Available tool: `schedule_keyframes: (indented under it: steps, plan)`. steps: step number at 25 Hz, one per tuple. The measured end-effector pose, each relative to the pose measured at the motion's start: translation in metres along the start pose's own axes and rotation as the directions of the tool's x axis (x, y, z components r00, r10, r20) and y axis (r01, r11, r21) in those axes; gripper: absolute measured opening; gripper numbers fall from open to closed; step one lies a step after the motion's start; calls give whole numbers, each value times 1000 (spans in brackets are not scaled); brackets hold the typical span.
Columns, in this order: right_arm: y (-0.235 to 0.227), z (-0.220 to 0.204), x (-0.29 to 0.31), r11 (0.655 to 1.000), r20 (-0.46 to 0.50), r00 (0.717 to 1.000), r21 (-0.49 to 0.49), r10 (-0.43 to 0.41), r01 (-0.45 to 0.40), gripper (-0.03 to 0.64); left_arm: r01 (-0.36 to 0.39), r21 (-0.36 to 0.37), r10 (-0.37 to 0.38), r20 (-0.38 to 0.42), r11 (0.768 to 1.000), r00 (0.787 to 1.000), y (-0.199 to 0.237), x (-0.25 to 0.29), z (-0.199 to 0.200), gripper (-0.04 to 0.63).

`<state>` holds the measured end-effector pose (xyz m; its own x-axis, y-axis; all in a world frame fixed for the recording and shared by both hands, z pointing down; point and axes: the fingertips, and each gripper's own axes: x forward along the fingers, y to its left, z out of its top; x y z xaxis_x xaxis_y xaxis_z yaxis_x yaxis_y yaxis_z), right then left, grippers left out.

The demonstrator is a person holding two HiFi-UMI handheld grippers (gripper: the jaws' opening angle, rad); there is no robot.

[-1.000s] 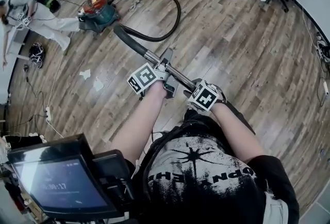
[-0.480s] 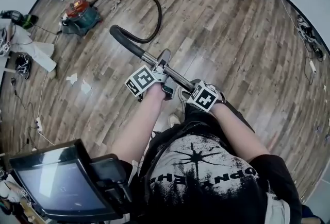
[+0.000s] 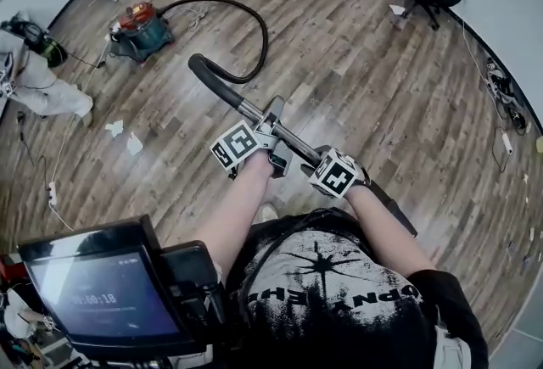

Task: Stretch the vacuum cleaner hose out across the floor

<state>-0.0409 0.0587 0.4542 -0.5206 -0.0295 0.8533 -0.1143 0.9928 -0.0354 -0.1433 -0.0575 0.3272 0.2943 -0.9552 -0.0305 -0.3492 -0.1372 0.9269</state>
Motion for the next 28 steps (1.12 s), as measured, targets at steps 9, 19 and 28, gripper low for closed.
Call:
schedule_keyframes:
  steps: [9,19,28]
  plan:
    - [-11,-100,-50,997,-12,998,-41,67,-67,87,-50,-7,50,47,999,998,-25,26,-98,37]
    - [-3,-197,-84,986,-29,990,-80,141,-143,87,-113,-22,115,109,993,987,-36,29,-193,37]
    - [15,-208,-105,981,3,985,-99,170,-169,87,-151,8,149,134,988,980,-59,15,-210,37]
